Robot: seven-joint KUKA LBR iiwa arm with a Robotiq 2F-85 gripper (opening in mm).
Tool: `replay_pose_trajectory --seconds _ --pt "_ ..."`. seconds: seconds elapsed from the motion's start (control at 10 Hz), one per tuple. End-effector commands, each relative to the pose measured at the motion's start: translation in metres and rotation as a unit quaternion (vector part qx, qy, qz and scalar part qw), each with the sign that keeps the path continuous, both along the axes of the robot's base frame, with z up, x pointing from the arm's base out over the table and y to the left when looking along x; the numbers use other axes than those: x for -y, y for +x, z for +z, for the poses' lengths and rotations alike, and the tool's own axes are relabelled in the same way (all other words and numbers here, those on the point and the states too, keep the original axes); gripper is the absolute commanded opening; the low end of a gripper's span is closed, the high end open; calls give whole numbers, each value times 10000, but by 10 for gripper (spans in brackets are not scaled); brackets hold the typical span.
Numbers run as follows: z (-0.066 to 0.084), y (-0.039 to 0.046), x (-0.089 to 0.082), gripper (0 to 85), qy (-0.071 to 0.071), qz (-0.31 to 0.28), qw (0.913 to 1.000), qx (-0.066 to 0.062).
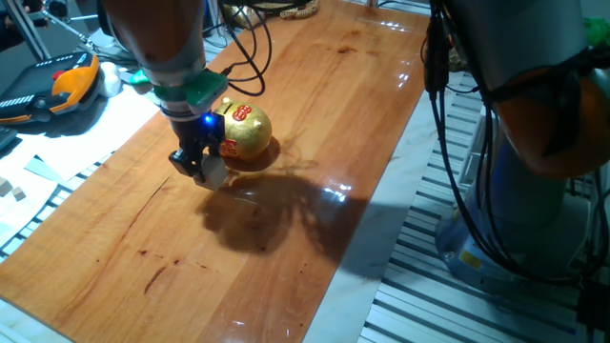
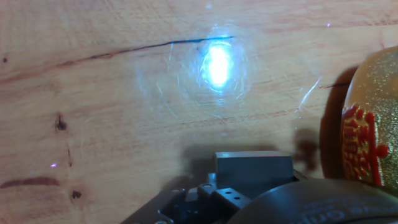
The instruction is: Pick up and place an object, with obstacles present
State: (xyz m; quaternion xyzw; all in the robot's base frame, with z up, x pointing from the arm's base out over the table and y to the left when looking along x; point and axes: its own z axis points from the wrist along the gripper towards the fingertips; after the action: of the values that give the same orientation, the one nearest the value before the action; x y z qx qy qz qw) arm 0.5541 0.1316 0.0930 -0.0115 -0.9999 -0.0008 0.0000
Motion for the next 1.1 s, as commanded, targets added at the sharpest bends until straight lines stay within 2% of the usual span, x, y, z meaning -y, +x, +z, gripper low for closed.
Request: replay_pose_trajectory --seconds 0.0,0.1,0.2,0.4,0.5,0.8,1.0 --pt "-42 -2 -5 0 -15 3 10000 87" --pt "-71 -3 -12 0 -61 -4 9998 186" --pt "-75 0 -8 0 -38 4 9996 263" --pt "-96 6 1 0 -77 43 9995 316" --pt "-126 10 9 0 -40 50 9992 393" --pt "-220 22 28 0 -19 95 9991 424" --pt "-267 29 40 0 -25 72 9993 363"
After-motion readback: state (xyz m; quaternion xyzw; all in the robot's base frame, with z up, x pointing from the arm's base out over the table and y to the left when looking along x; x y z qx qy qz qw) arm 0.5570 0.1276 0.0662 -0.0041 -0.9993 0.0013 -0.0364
